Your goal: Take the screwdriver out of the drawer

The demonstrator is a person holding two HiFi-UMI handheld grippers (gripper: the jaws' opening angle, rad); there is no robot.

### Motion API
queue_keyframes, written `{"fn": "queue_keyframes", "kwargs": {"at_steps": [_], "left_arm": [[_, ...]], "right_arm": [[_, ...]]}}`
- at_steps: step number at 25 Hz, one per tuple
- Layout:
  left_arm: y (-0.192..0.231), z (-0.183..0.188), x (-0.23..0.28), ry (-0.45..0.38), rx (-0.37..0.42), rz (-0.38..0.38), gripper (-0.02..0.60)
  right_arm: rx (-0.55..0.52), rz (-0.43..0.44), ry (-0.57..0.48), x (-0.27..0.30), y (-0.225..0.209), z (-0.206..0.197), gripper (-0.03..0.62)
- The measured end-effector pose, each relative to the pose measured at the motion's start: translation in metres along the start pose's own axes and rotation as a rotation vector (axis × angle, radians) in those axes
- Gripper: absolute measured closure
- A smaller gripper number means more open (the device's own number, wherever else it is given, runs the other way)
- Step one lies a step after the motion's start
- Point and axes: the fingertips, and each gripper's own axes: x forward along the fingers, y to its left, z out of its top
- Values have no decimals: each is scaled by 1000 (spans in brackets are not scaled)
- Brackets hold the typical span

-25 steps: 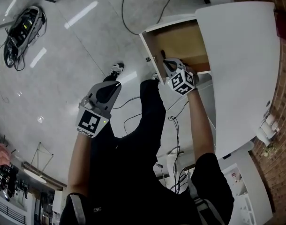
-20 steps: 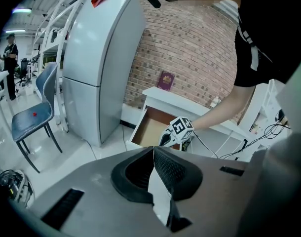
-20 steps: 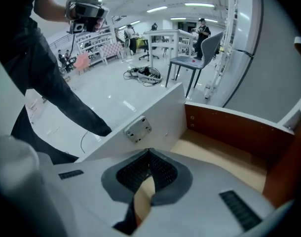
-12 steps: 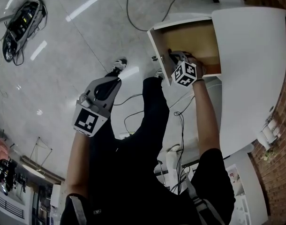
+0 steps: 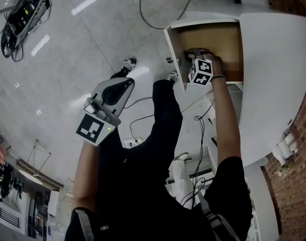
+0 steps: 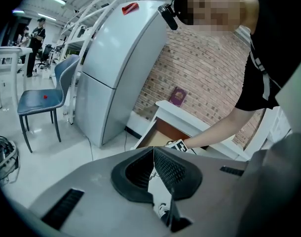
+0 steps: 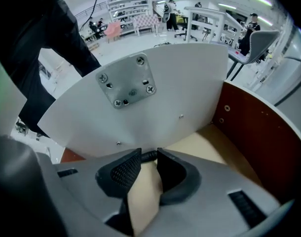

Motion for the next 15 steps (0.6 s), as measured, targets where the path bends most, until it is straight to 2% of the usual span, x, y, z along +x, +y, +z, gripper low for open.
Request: {"fn": "queue_keyframes", "kwargs": {"at_steps": [8,11,14,15], "left_arm": [[7,-9,2,6,-15,3,565],[11,-12,1,15,-18,11,565],[14,-13,1,15,-23,19,565],[14,-13,1,12,-23,21,565]], "right_arm": [[-146,124,68,18,2,-3,377],[-160,188,75,23,2,-5,359],[-165,266,94,24,4,-9,301],[-168,286,99,25,4,-10,300]]}}
